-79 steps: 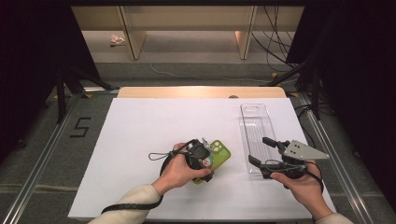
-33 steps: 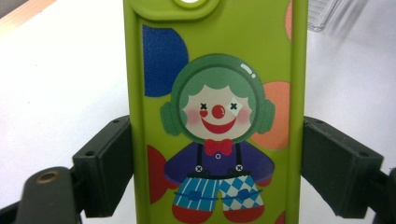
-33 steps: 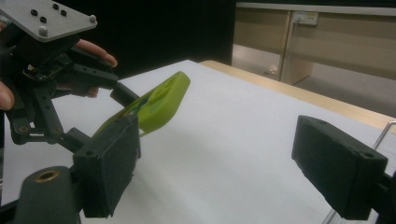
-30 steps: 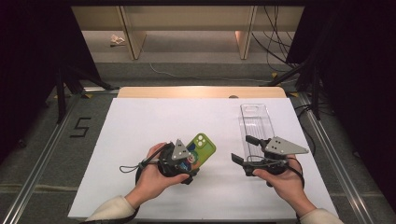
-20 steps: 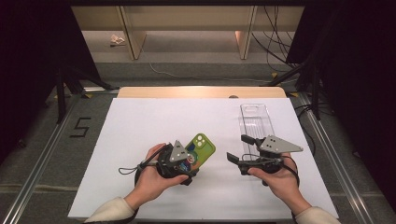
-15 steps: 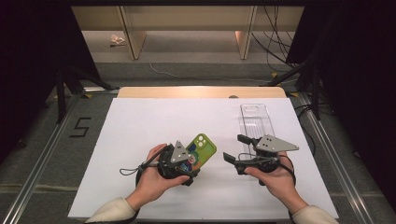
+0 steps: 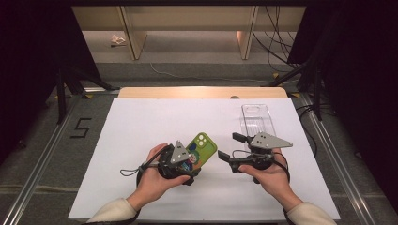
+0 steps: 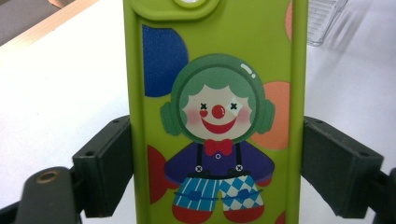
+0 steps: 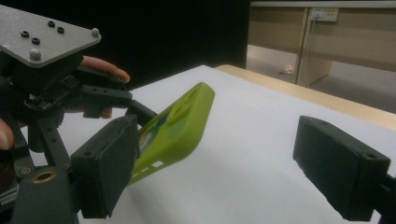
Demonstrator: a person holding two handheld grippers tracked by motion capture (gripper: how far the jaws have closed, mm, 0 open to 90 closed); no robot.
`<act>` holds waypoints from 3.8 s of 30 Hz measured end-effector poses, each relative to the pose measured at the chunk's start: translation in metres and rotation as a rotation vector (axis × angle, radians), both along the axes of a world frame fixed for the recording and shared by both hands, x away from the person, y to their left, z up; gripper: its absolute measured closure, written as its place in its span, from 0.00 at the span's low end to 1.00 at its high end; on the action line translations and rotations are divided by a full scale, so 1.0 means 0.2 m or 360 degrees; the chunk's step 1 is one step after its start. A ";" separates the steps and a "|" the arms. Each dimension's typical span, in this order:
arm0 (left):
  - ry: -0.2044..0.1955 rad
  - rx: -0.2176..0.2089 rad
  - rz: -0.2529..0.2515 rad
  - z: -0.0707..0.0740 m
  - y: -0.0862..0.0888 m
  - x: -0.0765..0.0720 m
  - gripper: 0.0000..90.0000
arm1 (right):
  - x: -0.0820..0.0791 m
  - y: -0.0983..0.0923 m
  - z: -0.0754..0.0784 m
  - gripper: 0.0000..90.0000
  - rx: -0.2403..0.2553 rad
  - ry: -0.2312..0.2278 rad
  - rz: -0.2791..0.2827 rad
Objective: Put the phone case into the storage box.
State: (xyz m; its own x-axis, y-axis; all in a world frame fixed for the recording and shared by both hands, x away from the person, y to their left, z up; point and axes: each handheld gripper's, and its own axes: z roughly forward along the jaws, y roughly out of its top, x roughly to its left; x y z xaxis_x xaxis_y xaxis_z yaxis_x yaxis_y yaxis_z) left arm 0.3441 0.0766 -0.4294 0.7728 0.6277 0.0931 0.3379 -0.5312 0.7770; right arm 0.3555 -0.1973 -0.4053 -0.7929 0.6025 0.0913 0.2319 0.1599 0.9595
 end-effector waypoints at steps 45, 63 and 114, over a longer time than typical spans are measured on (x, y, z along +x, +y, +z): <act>-0.0062 -0.0013 -0.0033 -0.02 -0.07 -0.03 0.18 | 0.11 0.17 -0.02 0.18 -0.0035 0.0064 0.0000; -0.0060 -0.0006 -0.0066 -0.03 -0.11 -0.05 0.18 | 0.14 0.21 -0.06 0.23 -0.0053 0.0181 0.0019; -0.0073 0.0007 -0.0092 -0.04 -0.13 -0.06 0.18 | 0.15 0.24 -0.06 0.67 -0.0007 0.0328 0.0010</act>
